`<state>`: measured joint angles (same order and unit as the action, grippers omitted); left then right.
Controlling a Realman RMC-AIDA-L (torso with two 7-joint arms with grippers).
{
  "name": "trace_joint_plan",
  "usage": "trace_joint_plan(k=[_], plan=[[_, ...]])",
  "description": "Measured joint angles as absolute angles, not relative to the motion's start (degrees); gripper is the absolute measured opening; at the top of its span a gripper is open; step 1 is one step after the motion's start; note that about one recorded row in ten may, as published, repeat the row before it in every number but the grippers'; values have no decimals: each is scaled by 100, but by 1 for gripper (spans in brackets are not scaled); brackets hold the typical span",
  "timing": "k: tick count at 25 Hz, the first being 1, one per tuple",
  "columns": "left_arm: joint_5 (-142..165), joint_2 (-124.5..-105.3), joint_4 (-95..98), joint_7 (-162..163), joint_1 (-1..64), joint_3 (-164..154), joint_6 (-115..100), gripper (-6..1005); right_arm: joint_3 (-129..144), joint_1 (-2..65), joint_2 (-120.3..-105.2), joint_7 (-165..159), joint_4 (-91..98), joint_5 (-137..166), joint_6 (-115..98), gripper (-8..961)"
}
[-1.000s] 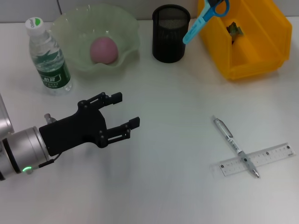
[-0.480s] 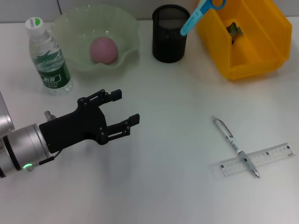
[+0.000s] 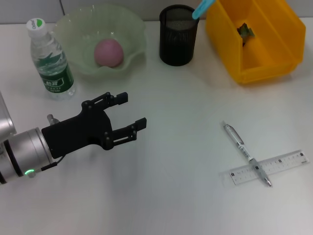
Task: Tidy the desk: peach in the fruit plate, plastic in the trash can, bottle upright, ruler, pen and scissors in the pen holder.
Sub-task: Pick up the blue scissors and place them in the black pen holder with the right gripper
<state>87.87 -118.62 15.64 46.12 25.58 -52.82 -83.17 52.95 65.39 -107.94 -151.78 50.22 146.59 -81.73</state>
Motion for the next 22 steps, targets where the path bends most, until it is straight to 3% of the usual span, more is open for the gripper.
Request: trace_joint_plan(k=[6,11,22], plan=[[8789,-11870,1564,4653,2613,-5304,-8268,807,5348,6444,-11049,-14995,4975,14652,-7624,82],[8789,-11873,1564,4660,2621,-5305,-8268,807,5401,6434,-11172,-14915,4851,14654,-7309,82],[8789,-11874,1564,4660,2628,-5314,-8286,807,5680,6407,-11304,-14834,4406,14654,-6639,82]])
